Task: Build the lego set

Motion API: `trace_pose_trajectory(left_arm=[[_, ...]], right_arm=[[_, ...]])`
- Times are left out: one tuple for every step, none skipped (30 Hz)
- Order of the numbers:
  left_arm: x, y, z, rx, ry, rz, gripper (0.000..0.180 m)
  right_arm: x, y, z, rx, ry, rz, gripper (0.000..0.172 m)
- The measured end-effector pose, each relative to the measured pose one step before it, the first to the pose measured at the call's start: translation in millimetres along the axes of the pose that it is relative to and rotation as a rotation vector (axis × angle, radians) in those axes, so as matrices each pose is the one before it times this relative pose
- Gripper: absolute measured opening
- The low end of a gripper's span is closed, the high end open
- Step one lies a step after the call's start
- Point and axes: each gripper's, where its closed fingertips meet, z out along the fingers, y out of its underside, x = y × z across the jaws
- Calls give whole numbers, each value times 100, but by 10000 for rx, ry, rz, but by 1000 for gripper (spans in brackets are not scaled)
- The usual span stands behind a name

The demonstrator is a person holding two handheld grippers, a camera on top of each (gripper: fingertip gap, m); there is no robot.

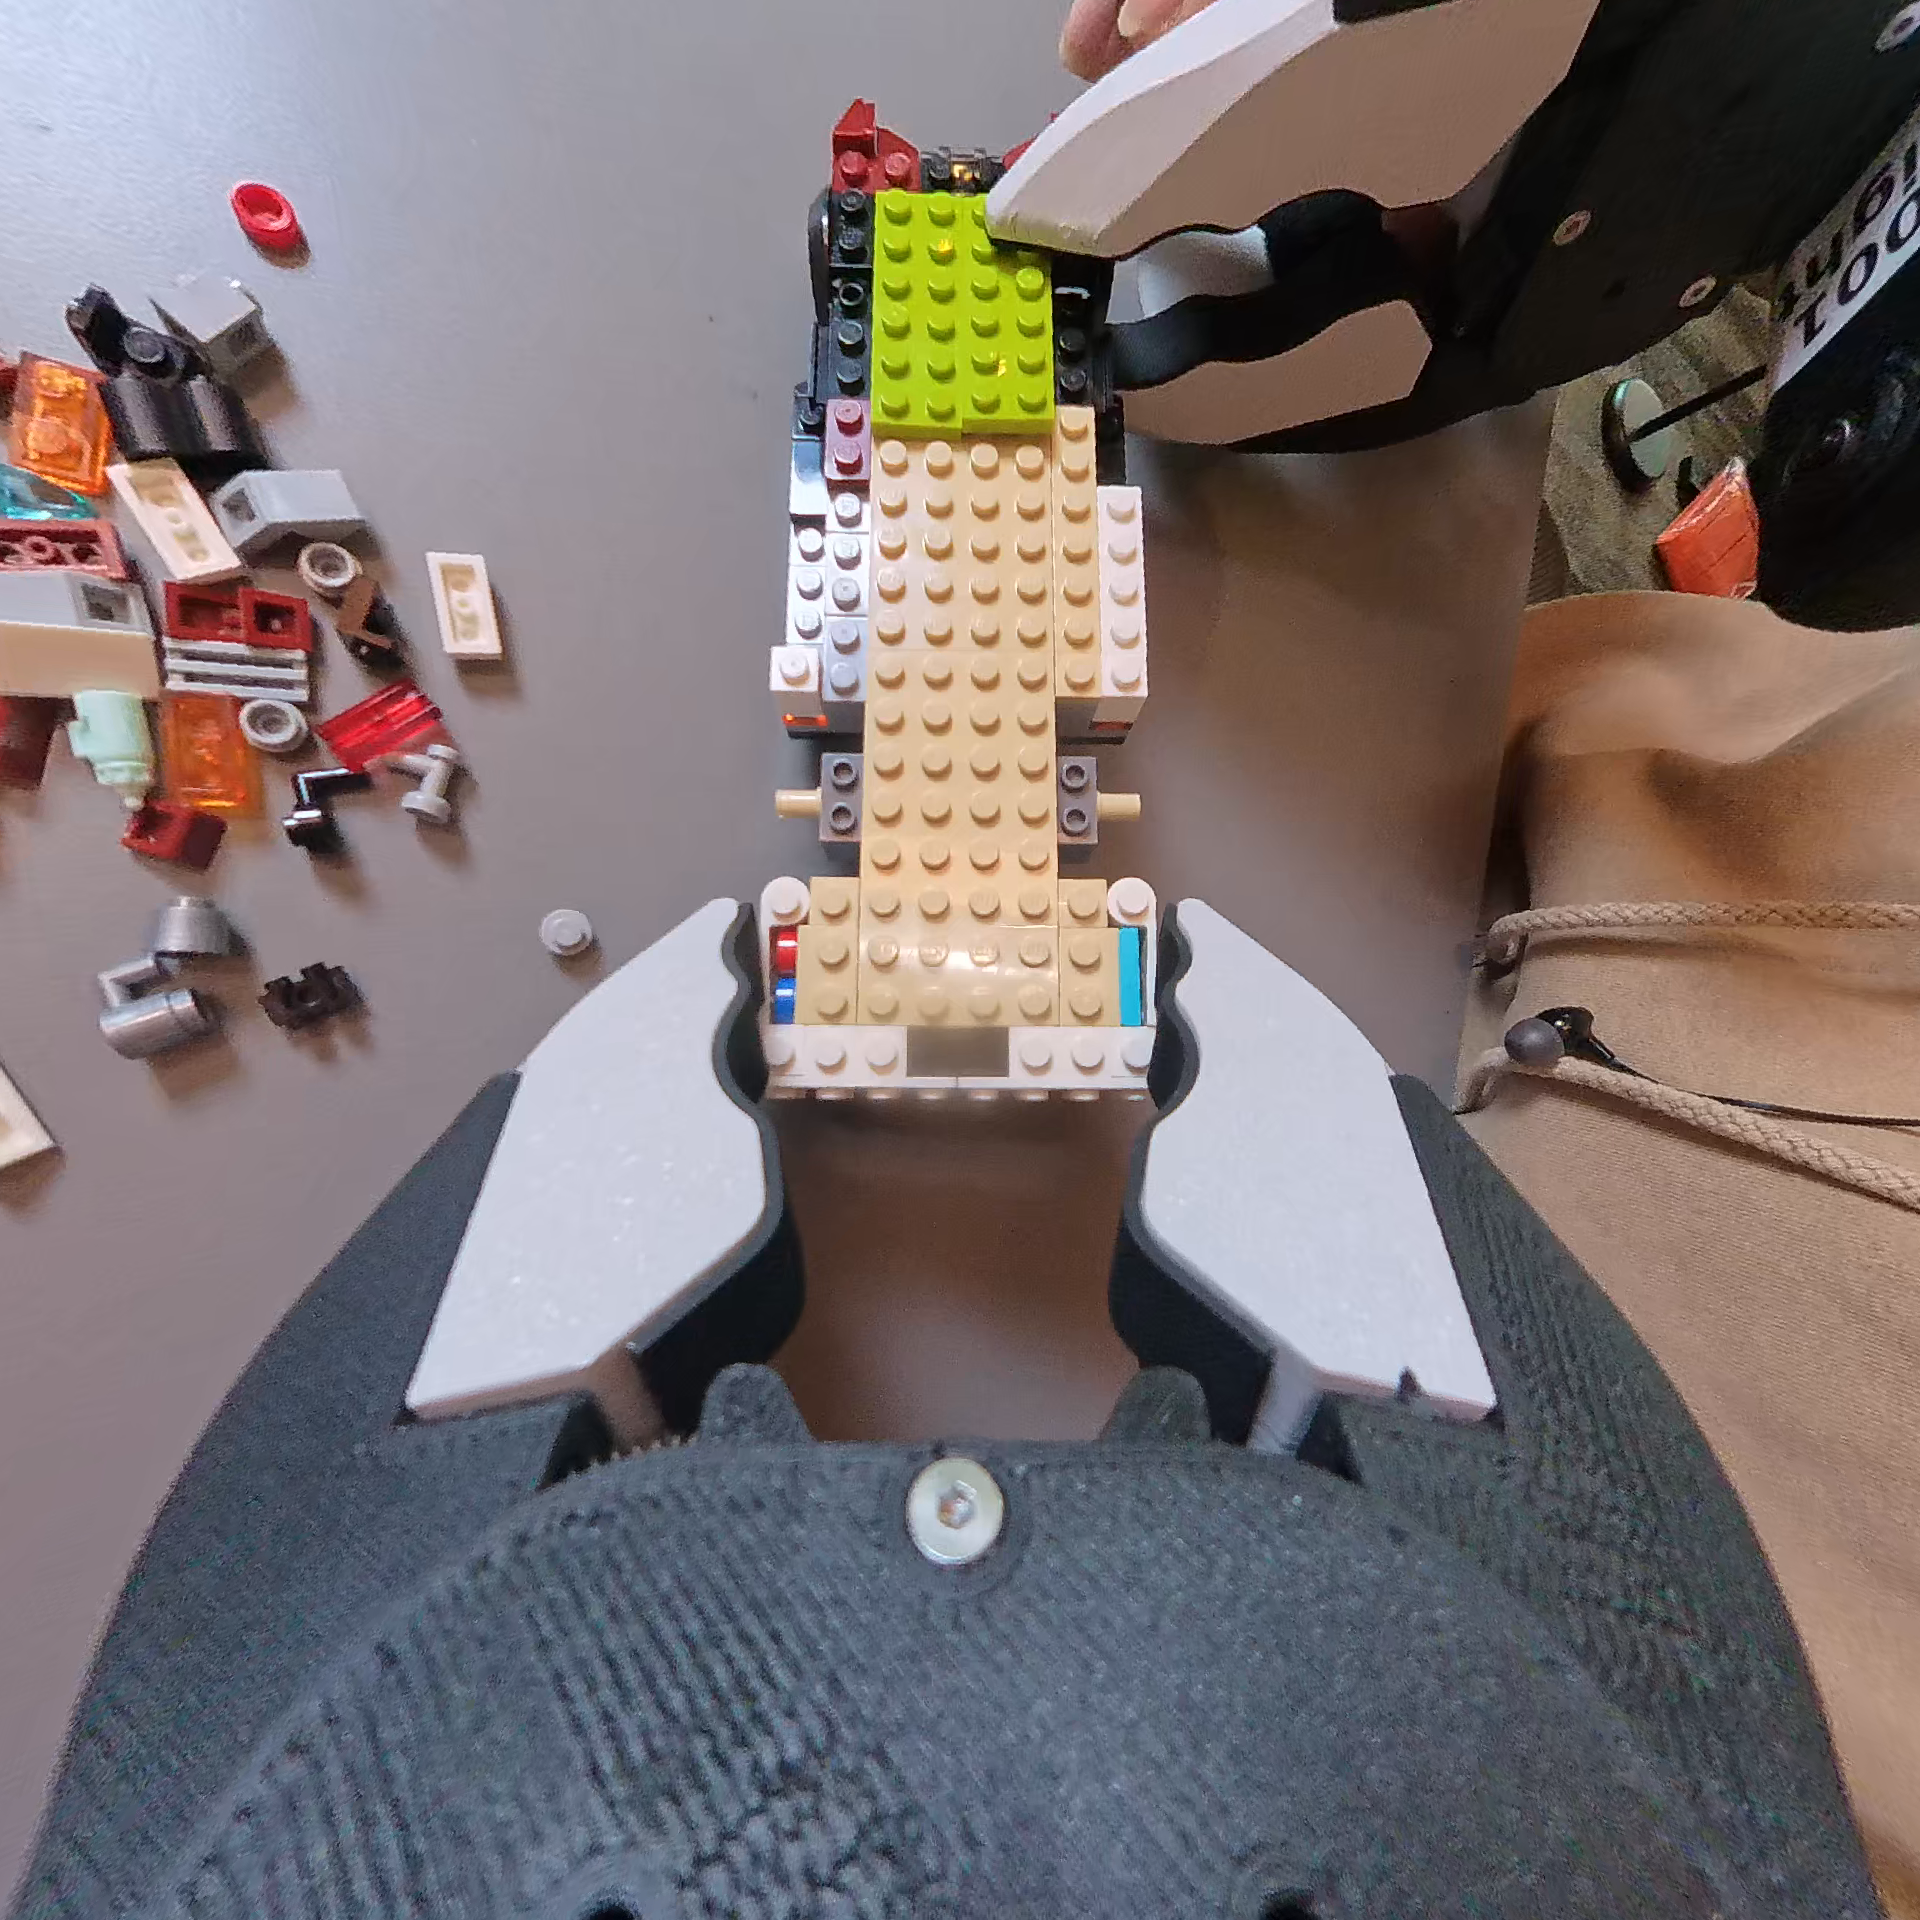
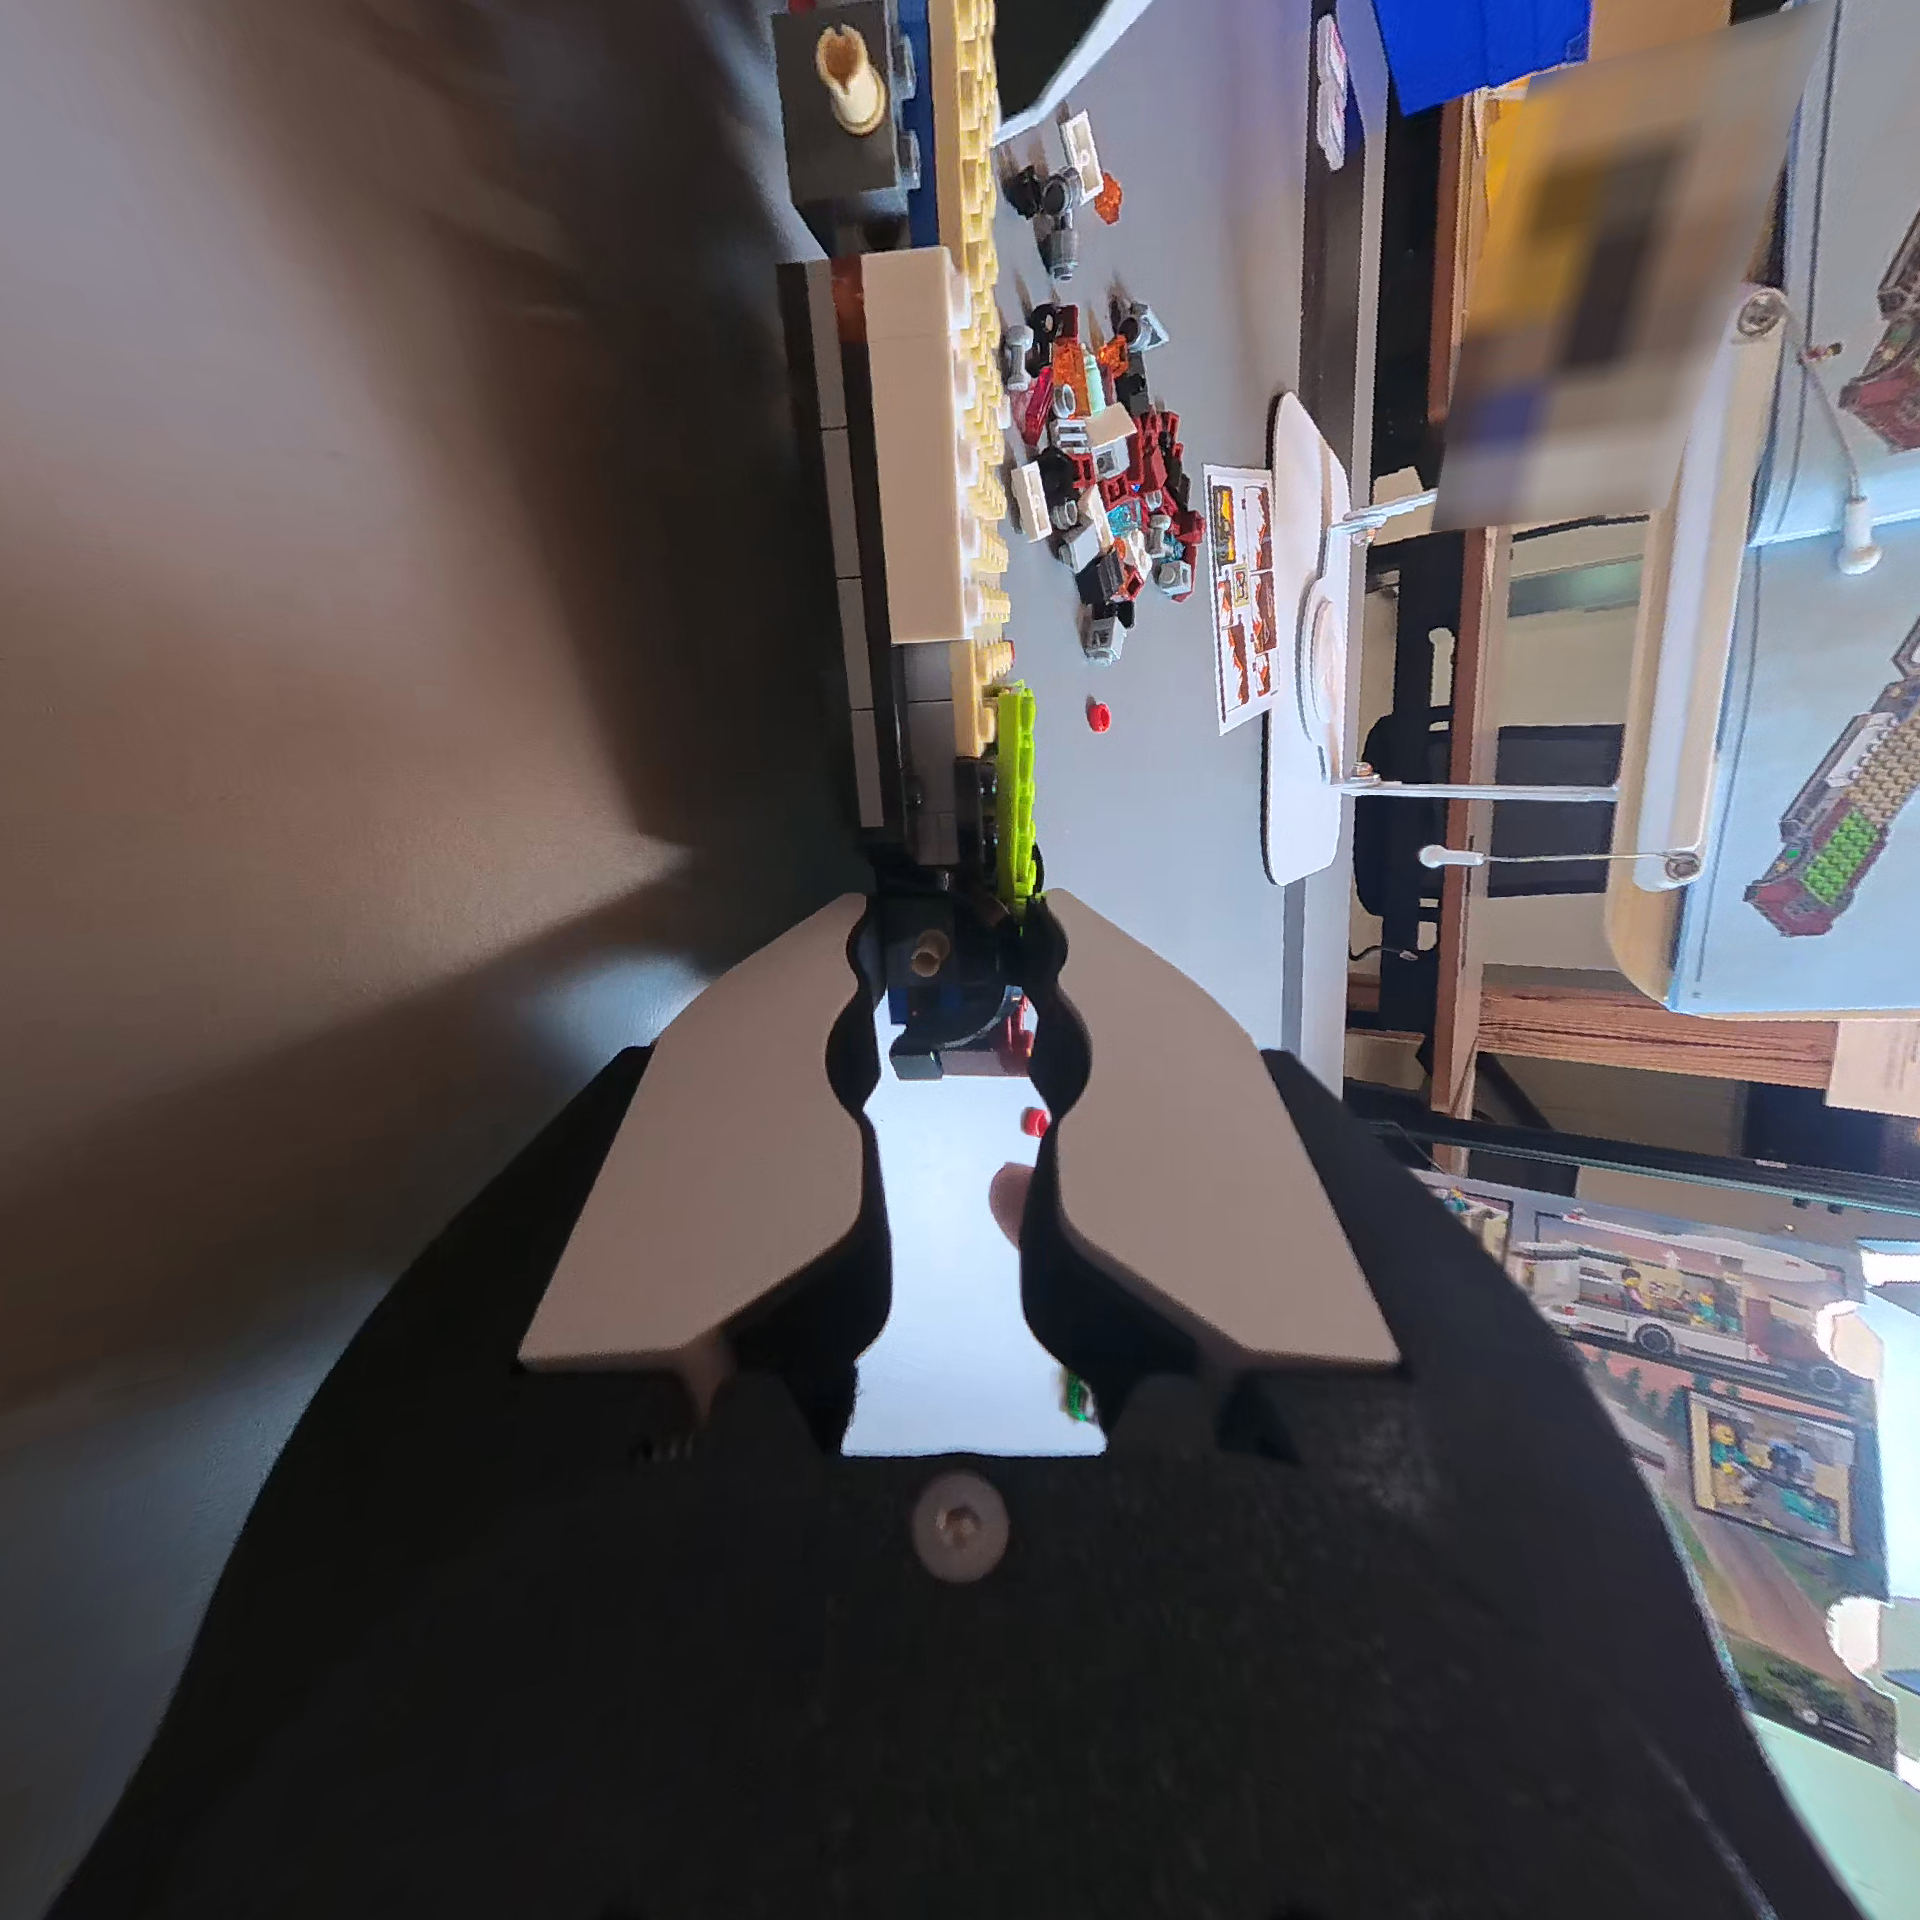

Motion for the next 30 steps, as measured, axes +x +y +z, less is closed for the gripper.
trace_pose_trajectory(left_arm=[[-47,-49,-65,51,25,-25,73],[-73,-71,-103,84,41,-55,73],[-43,-27,-72,51,39,-38,74],[34,-62,-83,62,40,-36,74],[47,-110,-78,78,29,-38,74],[-75,-62,-67,42,-49,-47,74],[-153,-29,-50,16,-87,-21,74],[-71,-7,-23,11,-6,-51,74],[25,-12,15,17,50,-40,74],[11,34,47,-14,21,-12,74],[5,9,83,-13,4,4,74],[61,-26,86,0,38,-25,74],[67,-31,66,2,23,-22,74],[56,-35,28,-2,-2,-22,74],[60,-38,7,11,-4,-13,74],[57,-24,0,11,-4,-32,74],[17,43,9,-23,-29,-9,74],[121,48,37,-25,41,-49,74],[68,-51,23,27,35,-157,74],[18,14,8,-9,3,-42,73],[38,0,14,-12,42,-36,73],[36,-35,-14,28,60,-56,73],[16,-46,-18,32,44,-50,73],[25,-13,-17,16,32,-16,73],[24,-5,13,-2,14,-16,73],[13,-5,5,8,-11,18,73],[24,18,23,-18,-4,16,73],[32,-4,14,0,-6,16,73],[25,-8,8,1,-7,8,73],[45,-34,1,12,-11,11,73]], right_arm=[[13,-42,20,-9,24,-26,26],[21,-50,10,20,16,122,26],[17,-89,1,79,5,117,27],[15,-79,-31,101,11,56,27],[-8,-115,-84,115,-22,36,28],[-72,-229,-134,145,-94,51,37],[-70,-170,-136,29,-123,103,45],[-164,-195,-98,11,-179,133,50],[-114,-262,-48,22,-90,83,53],[0,-330,26,30,45,-56,54],[46,-364,121,24,100,-165,54],[97,-365,205,9,125,-177,54],[22,-172,328,-111,67,-171,52],[-92,-13,365,-170,3,-176,51],[-39,-72,293,-61,60,-160,48],[37,-58,189,-30,109,-137,42],[269,-1,77,-46,230,-155,36],[329,5,4,-11,202,-134,29],[58,89,44,-89,8,-75,28],[25,33,17,-57,-27,-70,28],[5,16,5,-19,-62,-43,28],[17,28,-5,-5,-72,14,28],[17,7,0,31,-66,33,28],[1,10,-2,56,-53,11,28],[1,-6,-14,43,-28,-23,27],[-19,11,-9,12,-4,-35,27],[-22,5,-15,-1,-18,-45,27],[-6,7,-10,-1,-49,-19,27],[-14,6,-12,11,-81,-21,27],[3,13,1,2,-93,-2,27]])
